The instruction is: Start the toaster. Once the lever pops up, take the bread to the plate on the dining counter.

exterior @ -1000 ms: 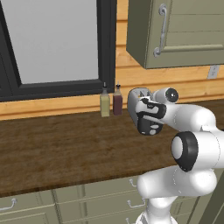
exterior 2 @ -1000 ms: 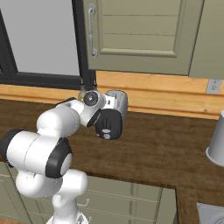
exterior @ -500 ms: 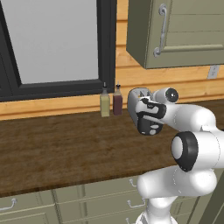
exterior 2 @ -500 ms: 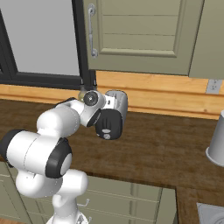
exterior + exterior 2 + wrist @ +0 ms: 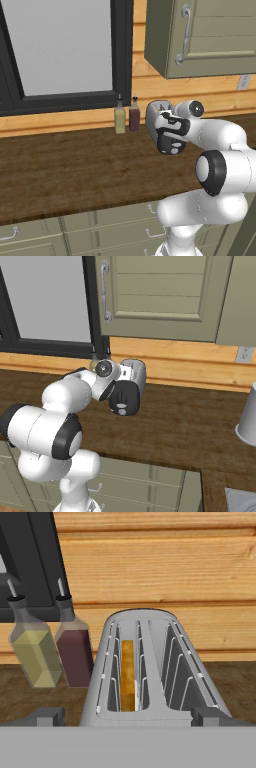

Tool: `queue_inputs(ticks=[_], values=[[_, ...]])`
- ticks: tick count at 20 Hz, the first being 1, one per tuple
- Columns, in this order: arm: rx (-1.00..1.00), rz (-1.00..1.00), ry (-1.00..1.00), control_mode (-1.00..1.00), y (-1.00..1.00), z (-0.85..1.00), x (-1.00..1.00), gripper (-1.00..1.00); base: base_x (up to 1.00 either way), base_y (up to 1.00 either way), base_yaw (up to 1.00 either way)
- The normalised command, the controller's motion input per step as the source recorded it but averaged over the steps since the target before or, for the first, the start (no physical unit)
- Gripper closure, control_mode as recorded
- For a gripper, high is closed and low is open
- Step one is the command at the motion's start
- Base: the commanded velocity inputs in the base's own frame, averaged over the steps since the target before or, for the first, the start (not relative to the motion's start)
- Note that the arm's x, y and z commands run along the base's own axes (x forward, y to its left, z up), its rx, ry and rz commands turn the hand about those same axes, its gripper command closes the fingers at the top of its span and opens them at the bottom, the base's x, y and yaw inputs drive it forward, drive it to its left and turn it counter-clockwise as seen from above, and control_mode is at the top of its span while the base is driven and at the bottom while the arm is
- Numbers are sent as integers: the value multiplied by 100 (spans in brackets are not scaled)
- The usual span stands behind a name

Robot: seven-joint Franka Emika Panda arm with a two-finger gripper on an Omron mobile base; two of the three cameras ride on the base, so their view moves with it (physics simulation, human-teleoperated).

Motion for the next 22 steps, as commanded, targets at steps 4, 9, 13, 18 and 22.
queue_inputs(ticks=[4,9,13,18,22], values=[[0,0,0,-100,0,0,0,-100,0,0,0],[0,0,0,-100,0,0,0,-100,0,0,0],[0,0,0,-100,0,0,0,-100,0,0,0],[0,0,0,-100,0,0,0,-100,0,0,0],[0,0,0,-100,0,0,0,-100,0,0,0]])
